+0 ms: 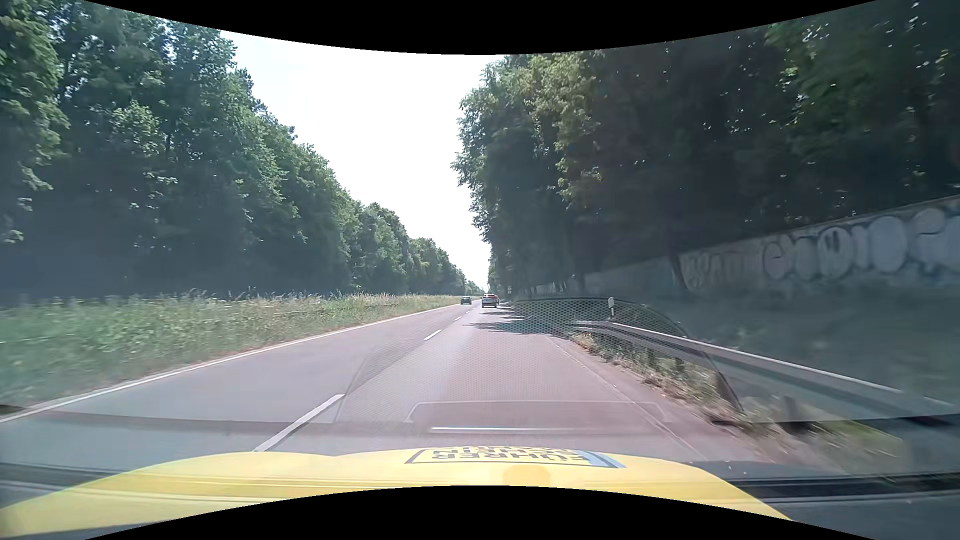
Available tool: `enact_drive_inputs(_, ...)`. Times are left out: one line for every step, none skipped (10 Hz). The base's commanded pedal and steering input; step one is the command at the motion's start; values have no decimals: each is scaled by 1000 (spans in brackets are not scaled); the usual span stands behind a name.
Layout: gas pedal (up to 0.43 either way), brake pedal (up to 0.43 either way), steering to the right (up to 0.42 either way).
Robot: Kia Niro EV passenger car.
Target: Follow the waypoints while adhering to traffic rules and regulations
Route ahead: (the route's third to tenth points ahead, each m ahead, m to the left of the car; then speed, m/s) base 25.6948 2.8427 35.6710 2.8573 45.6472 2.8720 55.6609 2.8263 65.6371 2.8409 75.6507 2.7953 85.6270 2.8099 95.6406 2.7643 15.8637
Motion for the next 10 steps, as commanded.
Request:
enact_drive_inputs(87,0,0)
enact_drive_inputs(87,0,0)
enact_drive_inputs(87,0,0)
enact_drive_inputs(87,0,0)
enact_drive_inputs(87,0,0)
enact_drive_inputs(87,0,0)
enact_drive_inputs(87,0,0)
enact_drive_inputs(87,0,-1)
enact_drive_inputs(87,0,-1)
enact_drive_inputs(87,0,-1)
